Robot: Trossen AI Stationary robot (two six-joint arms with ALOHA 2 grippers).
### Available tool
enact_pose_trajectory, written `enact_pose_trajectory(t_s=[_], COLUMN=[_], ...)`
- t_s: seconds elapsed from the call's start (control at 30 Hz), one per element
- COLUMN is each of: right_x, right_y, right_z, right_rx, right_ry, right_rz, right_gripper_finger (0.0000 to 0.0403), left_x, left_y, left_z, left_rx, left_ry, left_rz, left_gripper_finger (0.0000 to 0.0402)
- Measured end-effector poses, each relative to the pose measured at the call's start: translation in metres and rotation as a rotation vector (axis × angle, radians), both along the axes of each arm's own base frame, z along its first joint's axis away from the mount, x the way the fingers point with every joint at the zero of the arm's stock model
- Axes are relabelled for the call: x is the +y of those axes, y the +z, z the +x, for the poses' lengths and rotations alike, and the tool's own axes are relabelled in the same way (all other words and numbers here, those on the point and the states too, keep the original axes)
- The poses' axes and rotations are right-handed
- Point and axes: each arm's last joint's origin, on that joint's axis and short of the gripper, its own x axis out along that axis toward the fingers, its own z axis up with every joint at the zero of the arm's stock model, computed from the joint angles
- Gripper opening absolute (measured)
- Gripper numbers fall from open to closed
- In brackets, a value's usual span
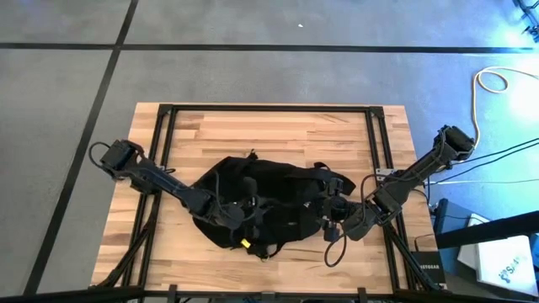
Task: Unpack backpack
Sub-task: Prepare the black backpack
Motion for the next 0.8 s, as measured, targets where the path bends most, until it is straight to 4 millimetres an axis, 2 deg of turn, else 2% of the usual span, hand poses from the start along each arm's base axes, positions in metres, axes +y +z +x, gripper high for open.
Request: enact_pose_trajectory(t_s=[0.17, 0.33, 0.63, 0.8], right_x=[0.0, 0.001, 0.001, 0.001], right_y=[0.0, 0.001, 0.001, 0.001], right_z=[0.0, 0.0, 0.0, 0.0], right_rx=[-0.006, -0.008, -0.008, -0.008], right_ry=[0.001, 0.002, 0.0, 0.0], right_rz=[0.005, 0.007, 0.009, 0.009], right_gripper_finger=[0.028, 0.028, 0.028, 0.028], left_x=[0.017, 0.045, 0.107, 0.133], left_y=[0.007, 0.006, 0.003, -0.003], left_z=[0.003, 0.01, 0.018, 0.017], left_rx=[0.018, 0.047, 0.026, 0.064], left_ry=[0.067, 0.14, 0.353, 0.416], left_rz=[0.107, 0.139, 0.027, -0.018], left_gripper_finger=[0.0029, 0.0024, 0.0027, 0.0027])
